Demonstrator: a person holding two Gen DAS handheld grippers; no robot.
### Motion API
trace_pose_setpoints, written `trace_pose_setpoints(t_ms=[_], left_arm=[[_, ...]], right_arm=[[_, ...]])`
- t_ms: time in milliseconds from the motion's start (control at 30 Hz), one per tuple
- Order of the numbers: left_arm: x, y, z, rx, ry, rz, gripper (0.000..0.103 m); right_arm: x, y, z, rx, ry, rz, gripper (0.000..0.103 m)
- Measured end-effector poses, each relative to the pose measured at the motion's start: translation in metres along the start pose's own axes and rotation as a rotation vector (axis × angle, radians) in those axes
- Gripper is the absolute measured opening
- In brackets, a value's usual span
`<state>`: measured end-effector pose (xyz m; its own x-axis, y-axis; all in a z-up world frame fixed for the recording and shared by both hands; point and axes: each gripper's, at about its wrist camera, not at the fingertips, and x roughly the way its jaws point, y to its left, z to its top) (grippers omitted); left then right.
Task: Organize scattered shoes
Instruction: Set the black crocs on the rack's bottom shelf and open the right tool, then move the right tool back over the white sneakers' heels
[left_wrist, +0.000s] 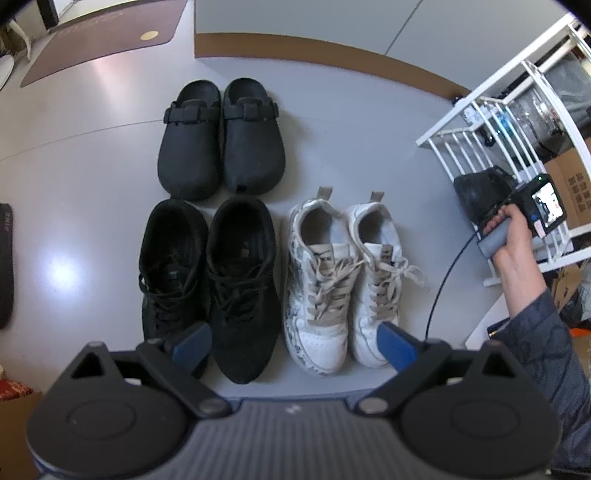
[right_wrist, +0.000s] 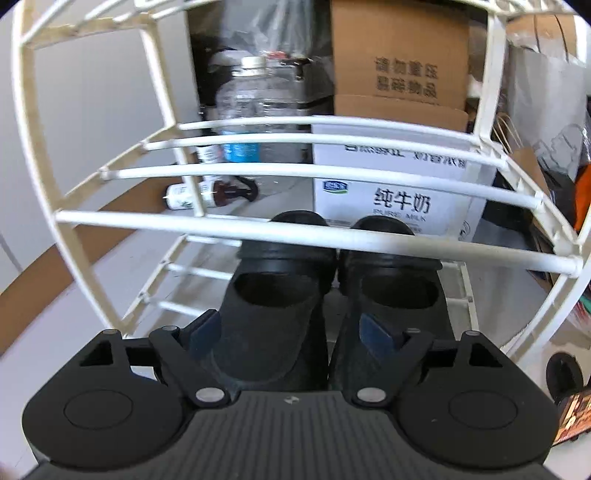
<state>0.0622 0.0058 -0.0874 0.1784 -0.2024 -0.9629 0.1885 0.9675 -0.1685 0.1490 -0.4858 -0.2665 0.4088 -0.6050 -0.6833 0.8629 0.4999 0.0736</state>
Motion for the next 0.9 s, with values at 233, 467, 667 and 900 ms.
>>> trace_pose_setpoints(t_ms=[233, 467, 667, 900], left_arm=[[0.002, -0.004, -0.001, 0.01, 0.007, -0.007, 0.098], [0.005, -0.002, -0.002, -0.001, 0.021, -0.009, 0.098], [0.005, -0.004, -0.003, 0.02, 0.015, 0.008, 0.098], [0.005, -0.004, -0.002, 0.019, 0.013, 0.007, 0.098]], right_arm=[[-0.039, -0.007, -0.017, -0.118, 0.014, 0.113, 0.086], [-0.083, -0.017, -0.03, -0.257, -0.043, 0.384, 0.086], [-0.121, -0.026, -0.036, -0.301, -0.06, 0.472, 0.086], [-0.15, -0.033, -0.056, -0.381, 0.034, 0.62, 0.086]])
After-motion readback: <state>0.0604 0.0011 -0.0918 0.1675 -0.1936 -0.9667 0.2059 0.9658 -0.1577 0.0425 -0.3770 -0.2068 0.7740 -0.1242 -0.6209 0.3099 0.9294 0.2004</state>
